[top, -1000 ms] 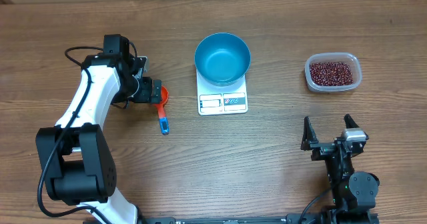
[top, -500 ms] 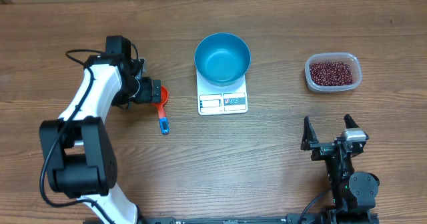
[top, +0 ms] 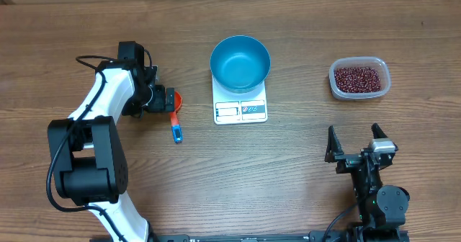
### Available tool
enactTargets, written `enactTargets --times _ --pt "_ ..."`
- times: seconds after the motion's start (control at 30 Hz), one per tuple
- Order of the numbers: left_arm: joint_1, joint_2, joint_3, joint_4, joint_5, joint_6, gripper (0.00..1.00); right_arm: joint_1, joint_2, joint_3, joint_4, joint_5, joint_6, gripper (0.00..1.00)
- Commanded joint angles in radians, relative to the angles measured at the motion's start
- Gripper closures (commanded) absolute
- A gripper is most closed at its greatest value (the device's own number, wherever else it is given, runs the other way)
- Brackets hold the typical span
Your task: Scoop item into bowl and weigh 150g on scale
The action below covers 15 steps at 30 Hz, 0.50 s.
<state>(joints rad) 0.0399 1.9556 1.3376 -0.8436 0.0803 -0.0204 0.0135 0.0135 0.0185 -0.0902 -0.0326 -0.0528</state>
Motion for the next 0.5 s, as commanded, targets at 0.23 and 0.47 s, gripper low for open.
enactTargets --times 0.23,0.47 --pt "0.0 0.018 0.019 0.028 -0.012 -0.01 0.01 0.002 -0.01 -0.01 0.006 0.013 -0.005 0.0" --pt "0.0 0.018 0.019 -0.009 -0.005 -0.009 0.01 0.002 -0.01 -0.01 0.006 0.013 -0.005 0.0"
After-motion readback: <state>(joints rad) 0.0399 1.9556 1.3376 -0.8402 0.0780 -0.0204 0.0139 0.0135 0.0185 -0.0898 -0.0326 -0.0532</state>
